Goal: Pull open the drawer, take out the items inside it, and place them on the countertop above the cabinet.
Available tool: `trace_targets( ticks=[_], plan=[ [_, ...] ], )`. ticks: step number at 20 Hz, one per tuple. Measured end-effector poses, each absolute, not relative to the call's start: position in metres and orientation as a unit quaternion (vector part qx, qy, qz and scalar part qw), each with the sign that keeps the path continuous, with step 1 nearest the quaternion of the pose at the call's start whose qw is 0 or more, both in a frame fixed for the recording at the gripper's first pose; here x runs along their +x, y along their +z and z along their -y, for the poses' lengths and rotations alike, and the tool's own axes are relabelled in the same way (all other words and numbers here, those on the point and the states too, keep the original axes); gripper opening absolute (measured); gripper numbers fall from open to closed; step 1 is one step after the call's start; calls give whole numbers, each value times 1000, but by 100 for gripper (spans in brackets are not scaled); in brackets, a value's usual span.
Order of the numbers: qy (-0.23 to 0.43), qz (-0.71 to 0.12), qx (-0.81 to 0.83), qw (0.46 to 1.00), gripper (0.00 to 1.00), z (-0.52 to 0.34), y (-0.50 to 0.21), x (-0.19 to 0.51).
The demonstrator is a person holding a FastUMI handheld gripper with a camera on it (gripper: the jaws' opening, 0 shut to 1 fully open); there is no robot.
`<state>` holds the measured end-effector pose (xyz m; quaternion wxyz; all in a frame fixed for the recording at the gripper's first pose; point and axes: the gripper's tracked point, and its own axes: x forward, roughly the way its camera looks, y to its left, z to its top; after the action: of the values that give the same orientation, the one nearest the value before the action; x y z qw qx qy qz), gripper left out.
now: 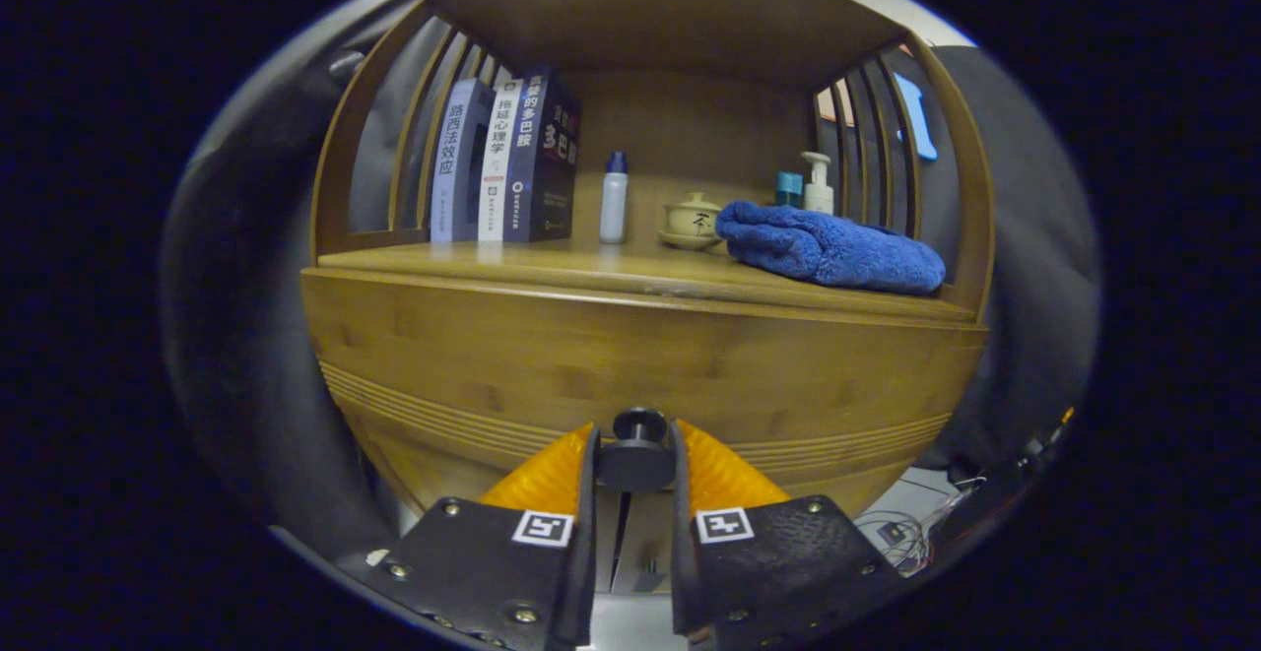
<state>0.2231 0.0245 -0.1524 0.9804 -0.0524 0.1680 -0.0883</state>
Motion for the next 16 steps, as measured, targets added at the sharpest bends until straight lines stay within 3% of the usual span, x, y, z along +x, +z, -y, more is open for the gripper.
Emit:
trace_targets(
  ticks=[16],
  plan=[
    [-53, -234, -25, 970, 32, -45, -145, 72]
  ],
)
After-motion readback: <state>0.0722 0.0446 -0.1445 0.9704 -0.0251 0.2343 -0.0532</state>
